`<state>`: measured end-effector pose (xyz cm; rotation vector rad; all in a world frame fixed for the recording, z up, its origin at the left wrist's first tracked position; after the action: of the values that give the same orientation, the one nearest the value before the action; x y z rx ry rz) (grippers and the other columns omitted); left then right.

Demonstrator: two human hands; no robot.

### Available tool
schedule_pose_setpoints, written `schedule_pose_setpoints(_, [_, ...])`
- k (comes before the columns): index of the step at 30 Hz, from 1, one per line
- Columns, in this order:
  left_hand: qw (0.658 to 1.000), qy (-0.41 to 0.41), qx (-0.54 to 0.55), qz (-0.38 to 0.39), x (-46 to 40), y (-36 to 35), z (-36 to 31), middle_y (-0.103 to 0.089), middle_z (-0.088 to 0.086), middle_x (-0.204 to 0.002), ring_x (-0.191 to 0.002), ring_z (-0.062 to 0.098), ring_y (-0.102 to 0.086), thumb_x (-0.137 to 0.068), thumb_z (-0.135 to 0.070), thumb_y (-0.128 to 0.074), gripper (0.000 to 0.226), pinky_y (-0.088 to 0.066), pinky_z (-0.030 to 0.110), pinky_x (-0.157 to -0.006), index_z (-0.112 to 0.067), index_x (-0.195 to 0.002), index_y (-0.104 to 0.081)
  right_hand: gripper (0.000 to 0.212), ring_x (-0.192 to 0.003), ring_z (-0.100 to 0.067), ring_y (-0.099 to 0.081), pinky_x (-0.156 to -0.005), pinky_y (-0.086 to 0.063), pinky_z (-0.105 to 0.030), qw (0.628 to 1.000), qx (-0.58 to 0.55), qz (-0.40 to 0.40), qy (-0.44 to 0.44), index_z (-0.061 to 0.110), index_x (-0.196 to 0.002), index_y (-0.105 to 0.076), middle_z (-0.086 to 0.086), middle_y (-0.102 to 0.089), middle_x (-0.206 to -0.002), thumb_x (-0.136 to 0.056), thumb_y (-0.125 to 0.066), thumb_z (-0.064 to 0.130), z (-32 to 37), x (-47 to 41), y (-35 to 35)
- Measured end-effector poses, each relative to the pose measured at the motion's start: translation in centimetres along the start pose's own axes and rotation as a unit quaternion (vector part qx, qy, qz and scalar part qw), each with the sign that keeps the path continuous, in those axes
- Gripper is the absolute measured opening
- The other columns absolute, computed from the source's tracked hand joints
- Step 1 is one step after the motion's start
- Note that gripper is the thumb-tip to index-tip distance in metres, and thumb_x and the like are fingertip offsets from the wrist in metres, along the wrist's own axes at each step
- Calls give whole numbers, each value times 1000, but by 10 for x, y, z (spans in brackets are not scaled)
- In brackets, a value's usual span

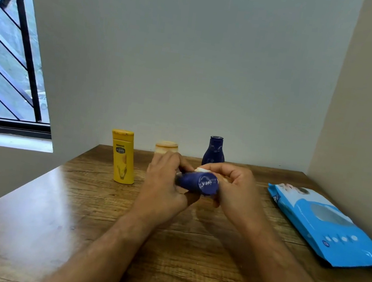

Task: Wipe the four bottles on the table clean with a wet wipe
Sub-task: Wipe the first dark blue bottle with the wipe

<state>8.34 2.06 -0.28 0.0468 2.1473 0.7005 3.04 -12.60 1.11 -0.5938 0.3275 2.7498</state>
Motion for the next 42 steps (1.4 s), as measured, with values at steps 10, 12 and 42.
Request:
schedule_pose_setpoints(10, [993,116,21,16,3,-1,13,-61,-10,-87,-78,15,-61,-60,-17,-76,45,-58,37,-75,-34,-94,-51,18,-61,-13,-59,-50,-49,-28,993,-69,-77,64,23,-95,-77,-1,-73,-82,-92,-64,12,10,1,12])
schedule_pose_setpoints(12, [992,127,7,26,3,-1,13,-63,-10,-85,-77,16,-62,-61,-18,-73,45,-58,39,-77,-35,-96,-51,19,-66,-6,-61,-56,-49,-23,991,-33,-78,108,22,-94,-77,6,-70,-78,-89,-65,8,13,4,13])
schedule_pose_setpoints(42, [987,130,-83,47,2,8,8,-57,-15,-78,-76,17,-60,-68,-17,-71,47,-56,38,-80,-40,-100,-47,25,-85,-1,-57,-71,-44,-8,955,173,-113,214,25,-109,-73,9,-63,-93,-90,-65,11,15,4,11])
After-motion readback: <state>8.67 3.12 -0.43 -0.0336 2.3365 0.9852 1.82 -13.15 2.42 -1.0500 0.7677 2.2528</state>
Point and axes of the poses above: each hand's wrist, its own x-axis away from the middle knuckle, its own y-axis out of the back of the hand, z = x × y, the point moved 3 cm from there along -x, towards the middle knuckle
